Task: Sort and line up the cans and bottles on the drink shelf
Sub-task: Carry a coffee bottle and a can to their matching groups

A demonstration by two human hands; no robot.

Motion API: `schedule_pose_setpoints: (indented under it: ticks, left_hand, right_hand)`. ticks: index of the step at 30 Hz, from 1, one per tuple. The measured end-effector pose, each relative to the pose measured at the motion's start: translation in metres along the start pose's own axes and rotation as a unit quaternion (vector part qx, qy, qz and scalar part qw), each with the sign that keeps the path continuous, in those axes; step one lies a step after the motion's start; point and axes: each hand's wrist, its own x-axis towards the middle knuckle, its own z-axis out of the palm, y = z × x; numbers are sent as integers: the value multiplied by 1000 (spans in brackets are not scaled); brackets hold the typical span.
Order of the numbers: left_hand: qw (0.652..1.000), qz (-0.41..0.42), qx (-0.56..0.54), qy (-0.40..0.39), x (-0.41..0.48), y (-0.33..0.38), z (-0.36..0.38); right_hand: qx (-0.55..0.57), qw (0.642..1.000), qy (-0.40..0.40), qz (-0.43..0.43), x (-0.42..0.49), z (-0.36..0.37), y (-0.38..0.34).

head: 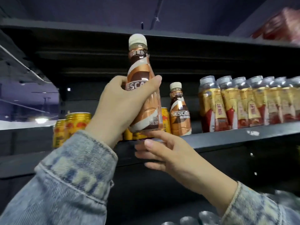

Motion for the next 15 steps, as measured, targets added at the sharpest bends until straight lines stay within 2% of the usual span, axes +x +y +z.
schedule_pose_setpoints:
  ticks: [3, 7, 10, 15]
  left_hand:
    - [995, -34, -71, -61, -12, 8, 54]
    - [986, -29, -120, -109, -31, 28, 130]
    - [975, -34, -156, -152, -48, 49, 193]
    - [956, -45, -210, -202, -86, 91, 311]
  right_hand:
    - [-11, 996, 77, 49, -35, -50, 7]
    - [46, 986, 148, 57, -95, -119, -9]
    - [-10, 981, 181, 74, -139, -165, -31]
    - [-123, 951, 254, 124, -208, -263, -55]
